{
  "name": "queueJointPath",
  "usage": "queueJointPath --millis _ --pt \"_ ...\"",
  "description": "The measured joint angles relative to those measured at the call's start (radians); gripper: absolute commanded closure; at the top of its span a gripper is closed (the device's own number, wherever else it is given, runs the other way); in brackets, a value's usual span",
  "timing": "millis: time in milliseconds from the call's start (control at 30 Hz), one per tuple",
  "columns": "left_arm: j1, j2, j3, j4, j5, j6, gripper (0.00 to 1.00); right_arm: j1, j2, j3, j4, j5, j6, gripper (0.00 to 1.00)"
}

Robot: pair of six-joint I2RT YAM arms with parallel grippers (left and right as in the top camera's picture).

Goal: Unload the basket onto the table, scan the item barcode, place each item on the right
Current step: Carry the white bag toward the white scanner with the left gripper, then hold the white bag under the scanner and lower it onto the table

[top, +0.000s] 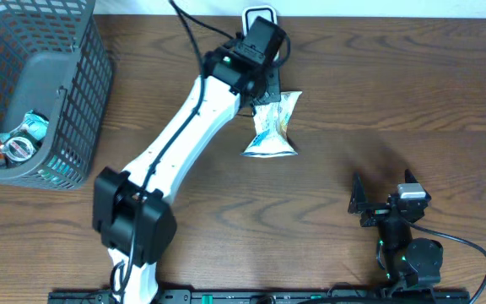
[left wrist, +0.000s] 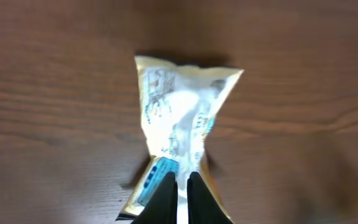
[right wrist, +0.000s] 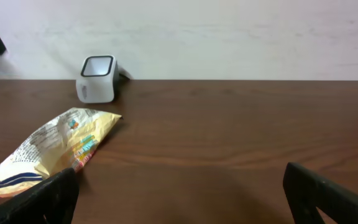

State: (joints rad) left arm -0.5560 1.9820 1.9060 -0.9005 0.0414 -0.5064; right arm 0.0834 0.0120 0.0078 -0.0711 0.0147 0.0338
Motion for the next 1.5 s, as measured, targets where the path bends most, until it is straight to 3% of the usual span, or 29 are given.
queueJointPath --millis 767,1000,1267,1500 --pt "-0.084 0.34 -0.023 0.074 -0.014 0.053 0.92 0.0 0.0 0.0 0.0 0.0 0.0 0.01" --pt "-0.088 0.308 -0.023 0.043 -0.014 0.119 0.92 0.0 0.0 0.0 0.0 0.0 0.0 0.01" --pt "-0.09 0.14 -0.004 0.114 -0.014 0.114 0.92 0.0 0.0 0.0 0.0 0.0 0.0 0.01" --pt "-0.113 0.185 -0.008 0.142 -0.014 0.107 0.92 0.0 0.0 0.0 0.0 0.0 0.0 0.01"
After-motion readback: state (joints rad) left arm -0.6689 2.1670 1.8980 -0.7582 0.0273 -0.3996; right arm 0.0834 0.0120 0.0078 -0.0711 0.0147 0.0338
